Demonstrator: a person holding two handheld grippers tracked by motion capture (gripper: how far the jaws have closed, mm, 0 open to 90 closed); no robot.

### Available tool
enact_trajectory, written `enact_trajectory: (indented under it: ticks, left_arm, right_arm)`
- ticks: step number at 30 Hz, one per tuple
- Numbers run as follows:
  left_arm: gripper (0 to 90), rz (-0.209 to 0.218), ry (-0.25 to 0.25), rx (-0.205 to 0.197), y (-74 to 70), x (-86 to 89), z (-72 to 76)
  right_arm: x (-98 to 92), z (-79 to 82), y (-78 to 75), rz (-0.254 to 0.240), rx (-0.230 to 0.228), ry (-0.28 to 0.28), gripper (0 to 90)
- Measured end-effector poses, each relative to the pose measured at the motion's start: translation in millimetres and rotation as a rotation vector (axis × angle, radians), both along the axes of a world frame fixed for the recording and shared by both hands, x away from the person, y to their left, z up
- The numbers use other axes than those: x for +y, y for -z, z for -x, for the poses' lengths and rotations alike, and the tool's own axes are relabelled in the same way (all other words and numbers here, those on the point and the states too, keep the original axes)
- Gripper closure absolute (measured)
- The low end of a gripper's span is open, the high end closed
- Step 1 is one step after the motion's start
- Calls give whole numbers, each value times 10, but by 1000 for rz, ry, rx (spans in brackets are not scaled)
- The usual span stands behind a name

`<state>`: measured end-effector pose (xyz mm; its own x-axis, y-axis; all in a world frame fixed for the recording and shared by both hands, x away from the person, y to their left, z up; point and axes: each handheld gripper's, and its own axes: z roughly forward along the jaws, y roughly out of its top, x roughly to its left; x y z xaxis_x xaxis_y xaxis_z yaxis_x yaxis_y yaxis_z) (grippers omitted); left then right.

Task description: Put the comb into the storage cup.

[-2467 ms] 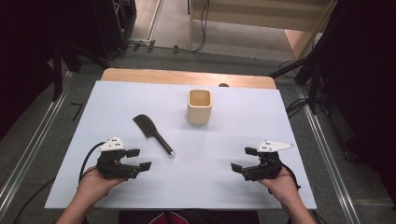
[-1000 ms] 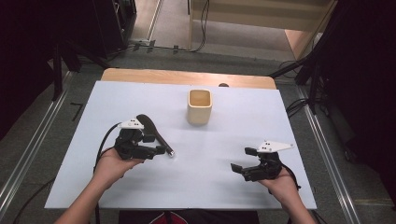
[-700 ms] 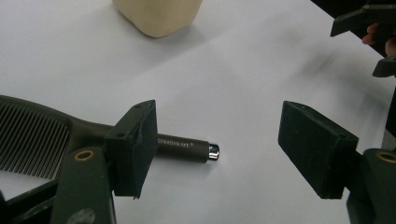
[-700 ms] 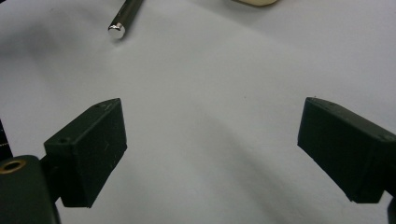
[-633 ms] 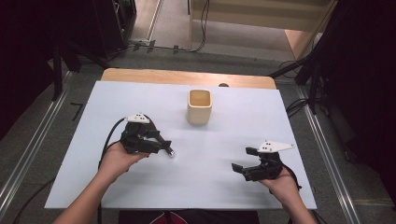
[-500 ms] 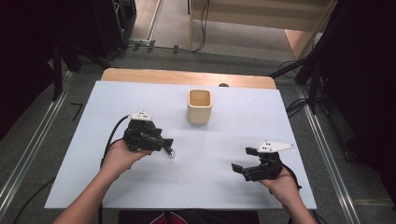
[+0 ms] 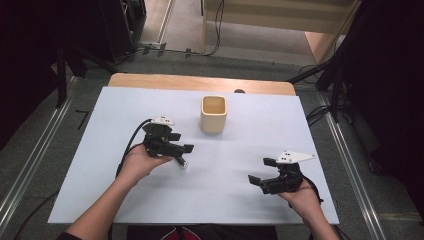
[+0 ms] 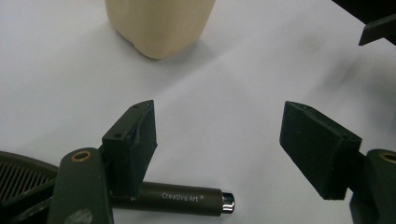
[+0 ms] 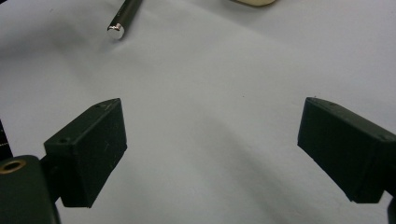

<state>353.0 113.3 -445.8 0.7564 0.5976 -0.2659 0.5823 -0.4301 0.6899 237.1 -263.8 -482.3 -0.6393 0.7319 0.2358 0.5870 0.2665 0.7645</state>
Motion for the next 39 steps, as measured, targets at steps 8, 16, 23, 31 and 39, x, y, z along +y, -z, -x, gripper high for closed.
enact_trajectory:
  ticks: [8,16,23,31,39]
  left_arm:
    - [307,30,-11,37,68,-32,-85]
    - [450,24,-41,53,143,-7,-93]
    - [900,-60,-11,52,308,13,-97]
    - [900,-93,-16,104,434,-14,-108]
    - [900,-116,-12,134,485,-1,-108]
  right_arm:
    - [6,1,0,6,-4,-7,65]
    - [16,3,-1,9,-3,-14,65]
    - [24,10,-3,22,-13,-23,66]
    - [23,12,-6,21,-15,-23,65]
    - [37,13,-4,21,-8,-26,65]
